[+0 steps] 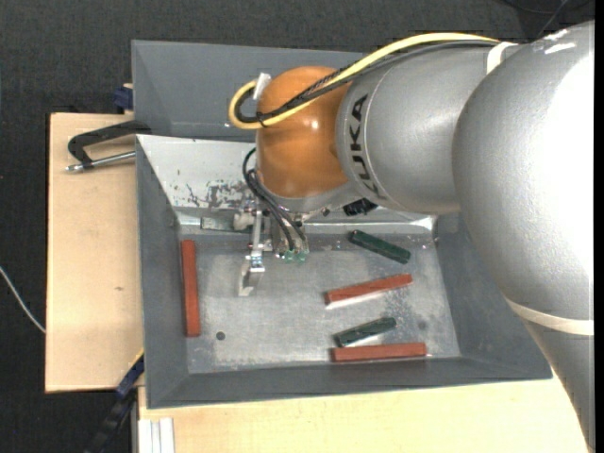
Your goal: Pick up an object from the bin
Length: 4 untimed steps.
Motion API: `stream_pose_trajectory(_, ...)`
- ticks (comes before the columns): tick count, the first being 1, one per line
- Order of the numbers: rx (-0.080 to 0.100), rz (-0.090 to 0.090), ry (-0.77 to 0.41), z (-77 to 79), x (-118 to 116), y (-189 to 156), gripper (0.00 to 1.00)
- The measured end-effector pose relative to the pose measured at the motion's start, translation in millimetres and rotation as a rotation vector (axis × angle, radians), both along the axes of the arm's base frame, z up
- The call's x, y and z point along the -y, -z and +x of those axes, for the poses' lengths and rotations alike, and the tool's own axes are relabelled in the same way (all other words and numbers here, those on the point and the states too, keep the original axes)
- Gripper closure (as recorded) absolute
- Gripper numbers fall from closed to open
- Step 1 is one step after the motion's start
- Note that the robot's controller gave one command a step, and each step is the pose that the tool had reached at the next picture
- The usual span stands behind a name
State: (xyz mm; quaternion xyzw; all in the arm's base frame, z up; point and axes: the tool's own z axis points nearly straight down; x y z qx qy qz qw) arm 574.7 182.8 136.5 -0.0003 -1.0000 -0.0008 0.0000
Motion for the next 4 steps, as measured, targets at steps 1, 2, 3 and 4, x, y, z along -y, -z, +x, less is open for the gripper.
stream_pose_trajectory(1, 0.0, 0.0, 0.0, 0.0, 0.0, 0.0, 0.0)
stream_pose_trajectory(2, 0.006, 0.003, -0.132, -5.8, 19.2, 13.0, 0.0)
stream_pose_trajectory(3, 0.001, -0.001, -0.372, 2.5, 68.9, 43.2, 0.0)
stream_pose_trajectory(4, -0.005, 0.0, -0.39, -0.4, 83.9, 12.0, 0.0)
